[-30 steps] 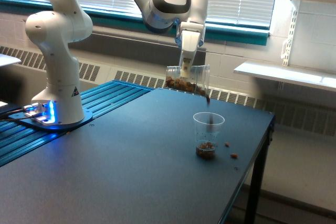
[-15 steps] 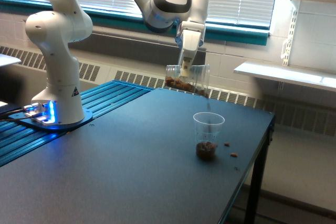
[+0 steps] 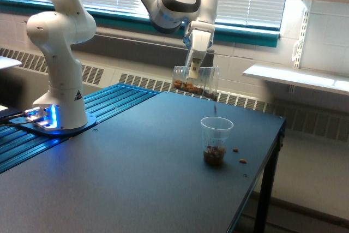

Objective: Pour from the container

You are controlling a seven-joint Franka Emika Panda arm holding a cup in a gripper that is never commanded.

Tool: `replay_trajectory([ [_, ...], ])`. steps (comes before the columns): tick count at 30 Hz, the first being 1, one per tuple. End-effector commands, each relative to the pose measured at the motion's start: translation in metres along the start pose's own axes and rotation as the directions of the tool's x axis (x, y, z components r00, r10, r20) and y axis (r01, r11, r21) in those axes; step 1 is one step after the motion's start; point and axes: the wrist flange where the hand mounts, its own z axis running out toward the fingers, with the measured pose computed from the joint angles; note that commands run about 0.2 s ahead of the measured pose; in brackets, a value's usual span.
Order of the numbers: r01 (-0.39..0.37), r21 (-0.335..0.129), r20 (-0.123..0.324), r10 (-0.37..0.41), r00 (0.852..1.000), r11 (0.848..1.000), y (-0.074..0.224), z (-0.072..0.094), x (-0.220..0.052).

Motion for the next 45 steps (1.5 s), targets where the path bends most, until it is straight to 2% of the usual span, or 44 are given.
replay_trajectory([
  [1, 0.033, -0.008, -0.004, -0.033, 0.999, 0.999, -0.0049, -0.0043, -0.0007],
  [45, 0.112, -0.07, 0.006, -0.112, 0.994, 0.991, -0.005, -0.0132, 0.0081],
])
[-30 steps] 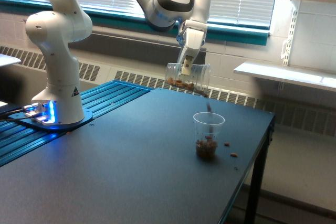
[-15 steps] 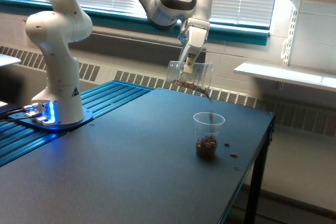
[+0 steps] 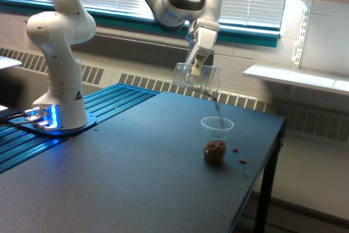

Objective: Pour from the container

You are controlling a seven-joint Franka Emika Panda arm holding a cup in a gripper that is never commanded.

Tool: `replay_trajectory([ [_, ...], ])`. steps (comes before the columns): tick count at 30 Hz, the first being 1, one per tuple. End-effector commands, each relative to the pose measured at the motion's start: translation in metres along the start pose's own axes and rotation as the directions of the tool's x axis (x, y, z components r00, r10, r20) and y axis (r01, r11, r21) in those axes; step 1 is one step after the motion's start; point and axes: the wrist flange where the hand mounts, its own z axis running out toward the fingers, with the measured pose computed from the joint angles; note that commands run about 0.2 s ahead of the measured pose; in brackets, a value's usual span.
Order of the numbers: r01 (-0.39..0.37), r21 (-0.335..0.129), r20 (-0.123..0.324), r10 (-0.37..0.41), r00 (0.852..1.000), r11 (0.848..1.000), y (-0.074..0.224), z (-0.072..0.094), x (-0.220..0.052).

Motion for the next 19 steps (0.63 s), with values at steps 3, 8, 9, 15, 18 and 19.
replay_trajectory([
  [3, 0.035, -0.019, -0.007, -0.035, 0.999, 0.999, 0.0019, -0.006, 0.0029],
  [8, 0.04, -0.021, -0.004, -0.04, 0.999, 0.999, 0.0026, -0.0068, 0.0034],
  [9, 0.039, -0.021, -0.005, -0.039, 0.999, 0.999, 0.0024, -0.0069, 0.0032],
  [15, 0.042, -0.015, -0.004, -0.042, 0.999, 0.999, 0.0014, -0.0068, 0.0026],
  [18, 0.037, -0.012, -0.007, -0.037, 0.999, 0.999, 0.0005, -0.0061, 0.0021],
  [19, 0.033, -0.008, -0.007, -0.034, 0.999, 0.999, -0.0002, -0.0053, 0.0013],
])
